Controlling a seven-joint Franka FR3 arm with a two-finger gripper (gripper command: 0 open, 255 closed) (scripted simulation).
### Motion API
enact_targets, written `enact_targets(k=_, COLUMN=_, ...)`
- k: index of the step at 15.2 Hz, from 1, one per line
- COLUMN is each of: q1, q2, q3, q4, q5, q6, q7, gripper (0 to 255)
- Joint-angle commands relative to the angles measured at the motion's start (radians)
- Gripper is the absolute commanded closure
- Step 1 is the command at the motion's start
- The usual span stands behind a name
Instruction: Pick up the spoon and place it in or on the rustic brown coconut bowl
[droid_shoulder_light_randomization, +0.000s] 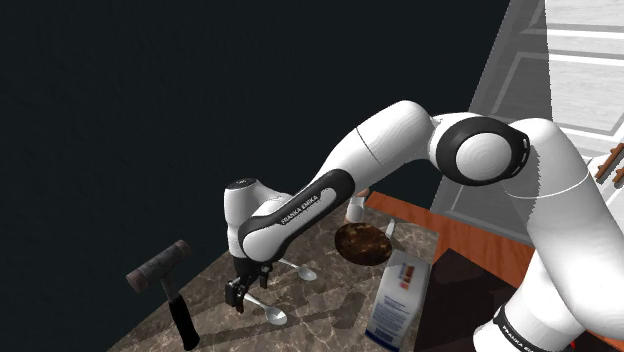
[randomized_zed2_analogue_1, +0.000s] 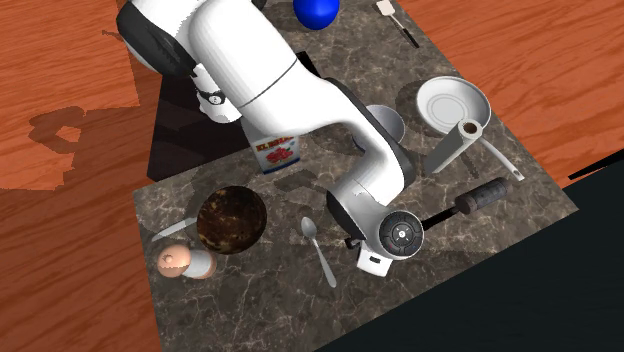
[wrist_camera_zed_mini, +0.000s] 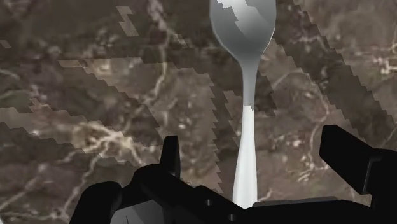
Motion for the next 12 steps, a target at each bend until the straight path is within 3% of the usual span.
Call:
enact_targets(k=1, q1=0.000, q2=0.000, q3=0.000, q4=0.000, q5=0.000, q6=0.000, q7=0.000, gripper=255)
enact_targets(k=12, q1=-0.003, q2=-0.019, q3=0.004, q4=-0.003, q5=0.004, q6=-0.016, q7=0.001, gripper=255)
